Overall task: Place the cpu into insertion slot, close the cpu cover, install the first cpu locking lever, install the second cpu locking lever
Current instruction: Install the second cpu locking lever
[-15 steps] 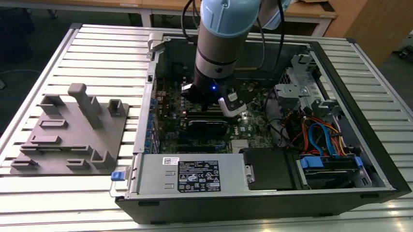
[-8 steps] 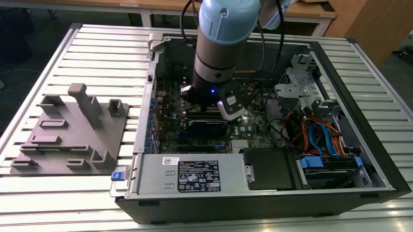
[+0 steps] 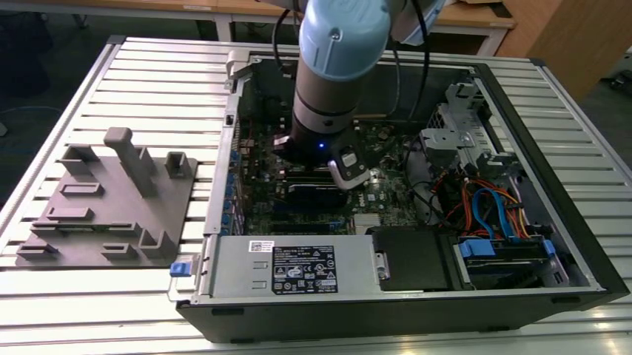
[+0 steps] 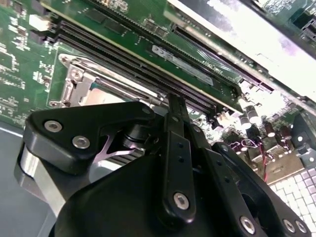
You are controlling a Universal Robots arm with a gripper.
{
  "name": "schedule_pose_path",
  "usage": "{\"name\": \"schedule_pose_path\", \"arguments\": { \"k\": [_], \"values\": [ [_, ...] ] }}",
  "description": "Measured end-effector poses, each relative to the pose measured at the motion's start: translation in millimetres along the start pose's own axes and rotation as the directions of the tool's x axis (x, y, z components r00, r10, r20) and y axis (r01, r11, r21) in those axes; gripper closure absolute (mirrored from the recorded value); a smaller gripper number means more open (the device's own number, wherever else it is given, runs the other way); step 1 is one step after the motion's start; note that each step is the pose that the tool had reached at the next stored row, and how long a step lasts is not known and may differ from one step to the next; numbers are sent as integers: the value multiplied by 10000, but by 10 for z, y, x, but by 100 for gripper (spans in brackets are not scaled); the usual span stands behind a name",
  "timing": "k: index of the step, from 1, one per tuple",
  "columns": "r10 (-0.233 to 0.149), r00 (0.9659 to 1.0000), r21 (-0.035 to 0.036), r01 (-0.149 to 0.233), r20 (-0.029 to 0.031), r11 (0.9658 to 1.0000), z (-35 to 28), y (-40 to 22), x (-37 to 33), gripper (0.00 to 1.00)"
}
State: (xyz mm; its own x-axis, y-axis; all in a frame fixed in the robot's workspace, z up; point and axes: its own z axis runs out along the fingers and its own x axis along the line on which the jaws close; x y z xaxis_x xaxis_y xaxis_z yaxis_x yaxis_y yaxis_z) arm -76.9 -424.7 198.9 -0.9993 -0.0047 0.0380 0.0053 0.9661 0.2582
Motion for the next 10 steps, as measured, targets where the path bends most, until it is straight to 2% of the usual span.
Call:
{"name": "schedule_pose_path", "arguments": {
  "k": [2, 5, 8, 10],
  "values": [
    [0, 10000, -81, 0, 2, 10000, 14, -3, 41, 89],
    [2, 10000, -245, -2, 4, 9997, 29, -7, 77, 89],
    [-5, 10000, -481, 5, 4, 9988, 47, -12, 77, 89],
    [-8, 10000, -592, 8, 3, 9982, 56, -14, 77, 89]
  ]
}}
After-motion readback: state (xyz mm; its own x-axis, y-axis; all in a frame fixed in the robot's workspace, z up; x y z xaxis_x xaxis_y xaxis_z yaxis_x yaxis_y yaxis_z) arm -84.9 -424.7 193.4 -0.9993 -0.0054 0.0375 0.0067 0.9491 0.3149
